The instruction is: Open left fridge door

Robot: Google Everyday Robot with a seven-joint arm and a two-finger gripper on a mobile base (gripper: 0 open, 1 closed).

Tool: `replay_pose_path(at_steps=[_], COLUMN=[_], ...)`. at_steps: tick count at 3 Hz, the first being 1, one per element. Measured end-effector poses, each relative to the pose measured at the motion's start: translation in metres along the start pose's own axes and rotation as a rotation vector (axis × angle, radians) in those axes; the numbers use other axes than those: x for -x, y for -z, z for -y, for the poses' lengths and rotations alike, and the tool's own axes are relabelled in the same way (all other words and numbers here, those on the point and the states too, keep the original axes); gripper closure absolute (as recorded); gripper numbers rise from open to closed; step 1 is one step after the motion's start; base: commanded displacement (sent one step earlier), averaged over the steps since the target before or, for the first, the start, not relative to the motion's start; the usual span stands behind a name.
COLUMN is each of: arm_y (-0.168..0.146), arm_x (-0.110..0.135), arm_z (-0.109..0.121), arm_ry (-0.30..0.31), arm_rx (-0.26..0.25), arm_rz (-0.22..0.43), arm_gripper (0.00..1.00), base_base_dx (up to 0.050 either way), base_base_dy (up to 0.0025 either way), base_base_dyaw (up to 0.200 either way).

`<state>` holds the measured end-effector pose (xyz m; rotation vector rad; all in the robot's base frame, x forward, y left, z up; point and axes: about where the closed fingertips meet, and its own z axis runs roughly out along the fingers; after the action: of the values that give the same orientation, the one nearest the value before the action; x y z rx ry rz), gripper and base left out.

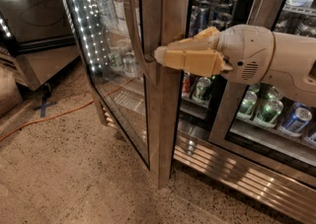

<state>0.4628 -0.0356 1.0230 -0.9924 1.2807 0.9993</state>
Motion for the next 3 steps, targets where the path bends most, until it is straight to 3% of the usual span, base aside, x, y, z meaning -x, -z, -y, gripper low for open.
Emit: replay_pose_path(at_steps=[1, 2, 3], arm_y=[0.0000, 0.0000, 0.0000], arm_x=[0.0000, 0.0000, 0.0000], arm_z=[0.0000, 0.0000, 0.0000], arm_ry=[0.000, 0.000, 0.000], arm_rx=[0.000, 0.000, 0.000], arm_rz=[0.000, 0.000, 0.000], arm_gripper=[1.00, 1.00, 1.00], base_base_dx=[0.000, 0.028, -0.033], base_base_dy=[-0.00001, 0.00224, -0.00247], base_base_dyaw=[-0.198, 0.165, 0.150])
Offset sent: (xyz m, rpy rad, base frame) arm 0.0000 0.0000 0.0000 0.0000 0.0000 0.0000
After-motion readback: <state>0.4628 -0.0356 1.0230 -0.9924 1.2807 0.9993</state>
